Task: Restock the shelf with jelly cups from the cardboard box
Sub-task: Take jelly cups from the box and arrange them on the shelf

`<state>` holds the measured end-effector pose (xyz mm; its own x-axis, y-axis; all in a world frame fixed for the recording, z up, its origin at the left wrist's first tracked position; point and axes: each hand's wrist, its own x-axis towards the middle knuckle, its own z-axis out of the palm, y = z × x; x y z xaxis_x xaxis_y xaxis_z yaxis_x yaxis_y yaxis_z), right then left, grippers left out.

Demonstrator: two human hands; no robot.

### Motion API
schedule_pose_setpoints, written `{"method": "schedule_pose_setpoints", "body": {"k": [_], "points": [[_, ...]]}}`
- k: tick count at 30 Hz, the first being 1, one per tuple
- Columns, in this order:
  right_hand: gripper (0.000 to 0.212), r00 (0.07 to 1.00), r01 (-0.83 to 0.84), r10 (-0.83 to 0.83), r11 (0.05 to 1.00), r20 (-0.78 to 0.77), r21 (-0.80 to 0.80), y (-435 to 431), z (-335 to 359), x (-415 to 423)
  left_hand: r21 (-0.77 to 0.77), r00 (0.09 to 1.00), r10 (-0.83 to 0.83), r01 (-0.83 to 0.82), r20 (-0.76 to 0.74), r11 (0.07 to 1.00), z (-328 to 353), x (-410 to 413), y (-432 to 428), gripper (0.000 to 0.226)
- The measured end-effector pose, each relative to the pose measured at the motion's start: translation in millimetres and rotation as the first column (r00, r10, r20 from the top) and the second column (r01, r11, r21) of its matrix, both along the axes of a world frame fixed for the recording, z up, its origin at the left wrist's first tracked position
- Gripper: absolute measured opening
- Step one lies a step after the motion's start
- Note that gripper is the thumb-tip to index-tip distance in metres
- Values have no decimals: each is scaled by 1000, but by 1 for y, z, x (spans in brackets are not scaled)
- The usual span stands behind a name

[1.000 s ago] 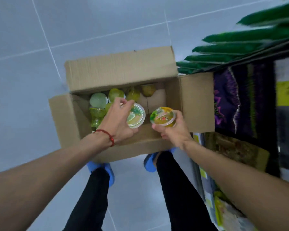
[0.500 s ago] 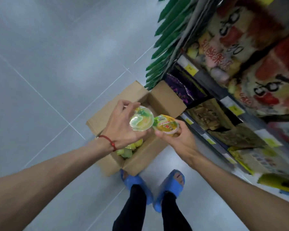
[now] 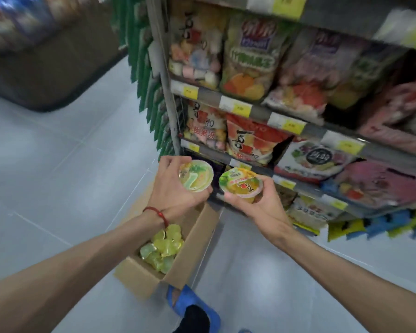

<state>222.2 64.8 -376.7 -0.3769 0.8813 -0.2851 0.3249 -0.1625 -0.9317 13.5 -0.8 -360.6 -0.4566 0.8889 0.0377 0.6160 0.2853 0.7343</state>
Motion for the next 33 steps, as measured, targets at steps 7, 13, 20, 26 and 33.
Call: {"method": "schedule_pose_setpoints", "body": {"k": [7,13,20,26,33], "points": [[81,997,43,-29,983,-78,179,6,112,58,132,990,-99,113,-105,985,113,54,28,80],[78,989,132,-101,932,-107,336,17,205,77,289,983,-117,153,-139,945,206,69,50,78],[78,951,307,-256,837,-171,453,42,297,57,404,968,-152,223,-200,887,298,52,83,76],[79,912,409,-348,742,-216,532,66,351,25,492,953,-162,272,-255,827,366,26,112,71],[87,863,501,-437,676,-253,540,103,393,2,566,947,-176,303,-268,767,412,14,153,73]]}}
